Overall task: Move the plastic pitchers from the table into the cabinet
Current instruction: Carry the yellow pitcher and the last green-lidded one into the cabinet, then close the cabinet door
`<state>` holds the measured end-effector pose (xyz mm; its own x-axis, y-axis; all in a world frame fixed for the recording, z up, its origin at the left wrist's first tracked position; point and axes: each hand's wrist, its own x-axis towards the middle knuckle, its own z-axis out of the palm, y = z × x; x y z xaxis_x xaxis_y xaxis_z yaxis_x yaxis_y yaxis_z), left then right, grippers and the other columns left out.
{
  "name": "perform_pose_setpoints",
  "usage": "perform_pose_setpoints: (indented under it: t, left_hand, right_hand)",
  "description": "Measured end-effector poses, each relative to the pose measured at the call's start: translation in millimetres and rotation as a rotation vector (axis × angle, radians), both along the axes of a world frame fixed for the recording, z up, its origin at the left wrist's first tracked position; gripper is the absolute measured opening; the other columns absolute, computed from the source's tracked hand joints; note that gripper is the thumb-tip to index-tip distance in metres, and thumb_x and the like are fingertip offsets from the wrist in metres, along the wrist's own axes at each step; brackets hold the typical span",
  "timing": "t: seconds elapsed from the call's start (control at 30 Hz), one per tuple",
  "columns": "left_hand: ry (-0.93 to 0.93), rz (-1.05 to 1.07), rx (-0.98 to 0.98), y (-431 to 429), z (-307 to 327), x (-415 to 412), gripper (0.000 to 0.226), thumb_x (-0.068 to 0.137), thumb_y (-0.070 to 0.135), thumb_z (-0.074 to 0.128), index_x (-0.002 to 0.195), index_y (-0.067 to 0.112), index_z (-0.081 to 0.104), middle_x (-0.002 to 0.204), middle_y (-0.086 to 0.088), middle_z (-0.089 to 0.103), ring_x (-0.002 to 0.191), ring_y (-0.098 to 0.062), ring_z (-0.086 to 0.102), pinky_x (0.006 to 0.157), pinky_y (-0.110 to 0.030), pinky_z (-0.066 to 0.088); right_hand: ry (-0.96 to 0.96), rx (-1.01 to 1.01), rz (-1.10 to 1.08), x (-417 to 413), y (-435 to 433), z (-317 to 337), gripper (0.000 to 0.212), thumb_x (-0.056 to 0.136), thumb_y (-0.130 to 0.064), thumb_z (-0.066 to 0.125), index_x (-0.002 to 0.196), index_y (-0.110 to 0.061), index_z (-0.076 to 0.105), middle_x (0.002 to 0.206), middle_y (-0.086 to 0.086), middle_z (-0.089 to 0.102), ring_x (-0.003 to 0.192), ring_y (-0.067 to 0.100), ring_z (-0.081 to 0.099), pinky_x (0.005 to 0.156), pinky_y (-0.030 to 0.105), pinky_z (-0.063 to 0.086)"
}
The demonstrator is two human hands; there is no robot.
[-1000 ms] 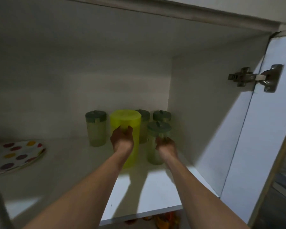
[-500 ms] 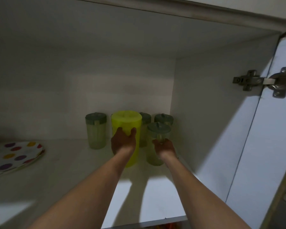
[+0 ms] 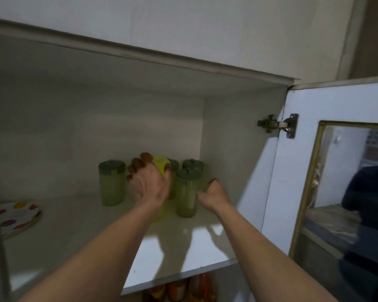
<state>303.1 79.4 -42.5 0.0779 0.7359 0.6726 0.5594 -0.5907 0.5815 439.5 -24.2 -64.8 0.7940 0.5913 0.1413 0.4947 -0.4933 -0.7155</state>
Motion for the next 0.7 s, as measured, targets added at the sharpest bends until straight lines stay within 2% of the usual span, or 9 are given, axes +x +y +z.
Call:
perform_pose_setpoints:
  t: [0.07,0.27,0.4,0.57,0.7]
  left_hand:
    - [0.056,-0.067,0.052,-19,10,-15,0.046,0.087,0.05,0.056,0.114,0.014,0.047,0.112,-0.019,0.056,0.105,-0.041,0.054,0.084,-0.047,0.044]
    - [0.18,-0.341,0.121,-72,37,-63,0.048,0.093,0.05,0.049,0.126,0.016,0.049,0.125,-0.017,0.056,0.114,-0.038,0.05,0.093,-0.045,0.041]
    - [0.26,-0.517,0.173,-114,56,-85,0.052,0.094,0.055,0.044,0.131,0.019,0.049,0.129,-0.017,0.055,0.117,-0.039,0.051,0.098,-0.046,0.044]
    - [0.248,-0.707,0.195,-178,94,-83,0.051,0.096,0.049,0.046,0.133,0.014,0.049,0.13,-0.022,0.052,0.12,-0.043,0.048,0.104,-0.047,0.039]
    - [0.225,-0.853,0.223,-247,119,-74,0.052,0.096,0.051,0.044,0.137,0.019,0.047,0.136,-0.015,0.049,0.124,-0.035,0.049,0.104,-0.048,0.041]
  right_hand:
    - [-0.059,-0.024,-0.017,-22,-28,13,0.071,0.089,-0.038,0.065,0.146,-0.005,0.039,0.144,0.018,0.052,0.131,0.035,0.053,0.107,0.036,0.045]
    - [-0.287,-0.08,-0.08,-83,-120,51,0.054,0.096,-0.039,0.058,0.138,-0.005,0.049,0.139,0.019,0.056,0.125,0.037,0.055,0.103,0.042,0.048]
    - [-0.396,-0.106,-0.132,-121,-186,78,0.06,0.097,-0.041,0.055,0.146,-0.008,0.043,0.144,0.017,0.052,0.126,0.035,0.054,0.103,0.045,0.048]
    - [-0.545,-0.126,-0.246,-151,-265,118,0.062,0.099,-0.044,0.052,0.149,-0.01,0.04,0.148,0.015,0.048,0.133,0.035,0.049,0.105,0.049,0.046]
    - [-0.652,-0.149,-0.355,-163,-338,152,0.059,0.1,-0.043,0.05,0.149,-0.011,0.041,0.151,0.013,0.048,0.134,0.033,0.049,0.106,0.046,0.046]
